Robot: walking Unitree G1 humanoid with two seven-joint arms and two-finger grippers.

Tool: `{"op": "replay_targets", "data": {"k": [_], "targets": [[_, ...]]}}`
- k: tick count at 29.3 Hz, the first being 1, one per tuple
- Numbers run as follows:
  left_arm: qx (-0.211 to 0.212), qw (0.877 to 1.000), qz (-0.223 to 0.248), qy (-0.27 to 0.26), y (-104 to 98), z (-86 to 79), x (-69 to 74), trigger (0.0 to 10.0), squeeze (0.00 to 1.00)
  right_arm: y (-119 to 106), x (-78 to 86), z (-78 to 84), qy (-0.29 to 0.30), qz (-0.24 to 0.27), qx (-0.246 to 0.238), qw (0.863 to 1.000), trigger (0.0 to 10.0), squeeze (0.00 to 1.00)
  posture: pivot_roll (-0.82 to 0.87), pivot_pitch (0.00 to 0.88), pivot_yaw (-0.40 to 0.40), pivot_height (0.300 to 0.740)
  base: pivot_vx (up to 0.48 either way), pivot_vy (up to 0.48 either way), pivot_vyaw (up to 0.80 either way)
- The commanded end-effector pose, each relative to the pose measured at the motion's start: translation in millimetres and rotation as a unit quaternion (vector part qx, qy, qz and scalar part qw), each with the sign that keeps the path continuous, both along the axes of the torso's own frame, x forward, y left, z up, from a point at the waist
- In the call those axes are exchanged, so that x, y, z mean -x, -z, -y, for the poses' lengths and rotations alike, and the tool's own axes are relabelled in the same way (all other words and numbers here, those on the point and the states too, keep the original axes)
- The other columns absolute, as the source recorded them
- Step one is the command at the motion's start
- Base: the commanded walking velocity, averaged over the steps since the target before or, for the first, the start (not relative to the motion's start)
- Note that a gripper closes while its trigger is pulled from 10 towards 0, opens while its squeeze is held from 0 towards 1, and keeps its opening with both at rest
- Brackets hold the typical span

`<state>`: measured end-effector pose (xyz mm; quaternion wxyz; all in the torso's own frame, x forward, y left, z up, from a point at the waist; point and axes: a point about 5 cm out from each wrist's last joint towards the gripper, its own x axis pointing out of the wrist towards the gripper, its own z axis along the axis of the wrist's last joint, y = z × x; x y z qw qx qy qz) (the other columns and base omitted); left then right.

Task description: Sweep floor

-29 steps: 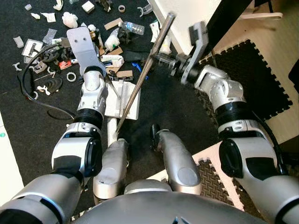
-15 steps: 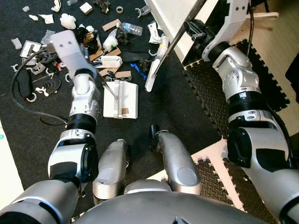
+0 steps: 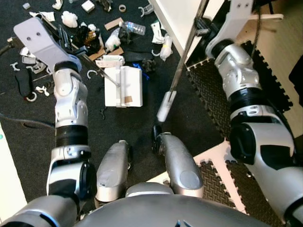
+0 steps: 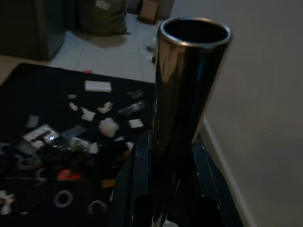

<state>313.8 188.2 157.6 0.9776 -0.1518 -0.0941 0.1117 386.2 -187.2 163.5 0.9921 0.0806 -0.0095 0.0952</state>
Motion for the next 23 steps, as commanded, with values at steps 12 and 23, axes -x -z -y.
{"op": "replay_targets", "data": {"k": [12,23], "targets": [[0.021,0.999,0.025,0.016,-21,2.8,5.5,10.0,0.0,2,0.7,0.0,0.016,0.024,-0.01,1.0,10.0,0.0,0.03,0.102,-0.032,0.74,0.0,0.0,0.0],[-0.021,1.0,0.02,0.006,-26,4.1,1.7,10.0,0.0,2,-0.4,-0.5,0.021,0.032,0.001,0.999,10.0,0.0,0.03,0.085,-0.025,0.74,0.0,0.0,0.0]]}}
